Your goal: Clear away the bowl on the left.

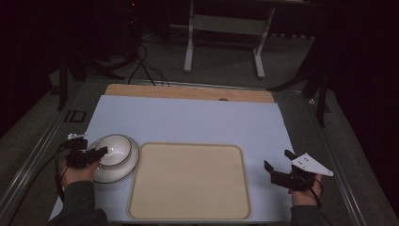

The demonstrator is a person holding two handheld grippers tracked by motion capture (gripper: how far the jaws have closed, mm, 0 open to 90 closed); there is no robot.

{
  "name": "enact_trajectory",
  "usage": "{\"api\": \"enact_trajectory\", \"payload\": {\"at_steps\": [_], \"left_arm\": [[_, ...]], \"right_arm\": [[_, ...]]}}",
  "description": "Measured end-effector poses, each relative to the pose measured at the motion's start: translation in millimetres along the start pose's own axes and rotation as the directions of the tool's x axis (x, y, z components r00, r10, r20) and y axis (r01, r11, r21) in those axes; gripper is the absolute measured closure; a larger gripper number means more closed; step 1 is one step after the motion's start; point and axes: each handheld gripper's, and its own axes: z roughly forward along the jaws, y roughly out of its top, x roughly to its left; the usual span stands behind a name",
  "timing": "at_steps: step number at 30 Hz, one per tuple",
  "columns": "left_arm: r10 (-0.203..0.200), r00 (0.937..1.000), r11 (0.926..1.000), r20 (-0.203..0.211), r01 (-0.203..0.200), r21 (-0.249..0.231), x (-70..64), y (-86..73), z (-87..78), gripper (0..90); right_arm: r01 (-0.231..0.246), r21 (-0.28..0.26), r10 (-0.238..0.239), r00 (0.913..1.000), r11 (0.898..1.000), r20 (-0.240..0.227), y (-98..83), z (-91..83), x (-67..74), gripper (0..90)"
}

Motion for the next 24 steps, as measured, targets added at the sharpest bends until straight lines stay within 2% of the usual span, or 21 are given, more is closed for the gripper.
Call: {"api": "enact_trajectory", "payload": {"at_steps": [5, 13, 24], "left_arm": [[-0.006, 0.9999, 0.9998, 0.009, 0.006, 0.02, 0.2, 0.9, 3.9, 63.3], [-0.02, 0.9998, 0.9983, 0.005, 0.019, 0.055, 3.1, 1.3, 6.7, 68.3], [-0.031, 0.9995, 0.9968, 0.01, 0.03, 0.074, 4.1, 1.6, 6.9, 76.5]], "right_arm": [[0.001, -0.002, -0.001, 1.0, 1.0, 0.0, 0.0, -0.1, -0.1, 11.8], [0.001, -0.005, -0.001, 1.0, 1.0, -0.002, 0.3, -0.4, 0.1, 11.8], [-0.006, -0.004, 0.006, 1.0, 1.0, -0.002, 0.4, -0.8, -0.1, 11.8]]}}
